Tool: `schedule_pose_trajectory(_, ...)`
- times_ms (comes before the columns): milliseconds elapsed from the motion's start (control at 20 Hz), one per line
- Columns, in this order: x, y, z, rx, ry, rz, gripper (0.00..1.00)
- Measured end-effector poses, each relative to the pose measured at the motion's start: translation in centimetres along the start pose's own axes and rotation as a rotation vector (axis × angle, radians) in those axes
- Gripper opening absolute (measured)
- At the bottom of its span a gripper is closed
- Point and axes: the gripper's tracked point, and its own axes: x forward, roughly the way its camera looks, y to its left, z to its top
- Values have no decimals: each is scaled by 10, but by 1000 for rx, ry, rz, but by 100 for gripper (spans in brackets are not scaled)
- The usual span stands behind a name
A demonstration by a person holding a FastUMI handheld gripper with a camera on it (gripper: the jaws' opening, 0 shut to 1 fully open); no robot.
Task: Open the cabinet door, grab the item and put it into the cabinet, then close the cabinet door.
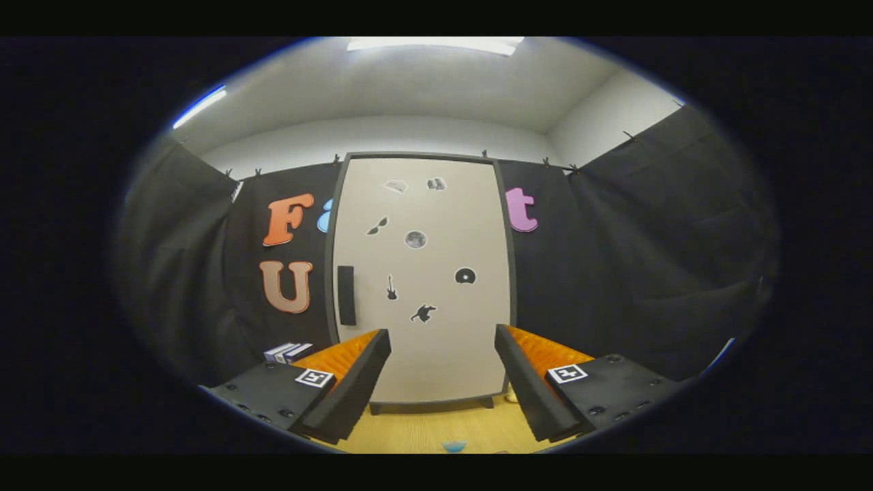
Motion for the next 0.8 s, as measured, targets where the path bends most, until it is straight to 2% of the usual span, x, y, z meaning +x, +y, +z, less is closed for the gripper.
schedule_pose_trajectory(450,105,110,32,83,25,236,98)
schedule_pose_trajectory(550,132,127,32,55,38,249,98)
schedule_pose_trajectory(800,188,145,18,-18,68,206,96)
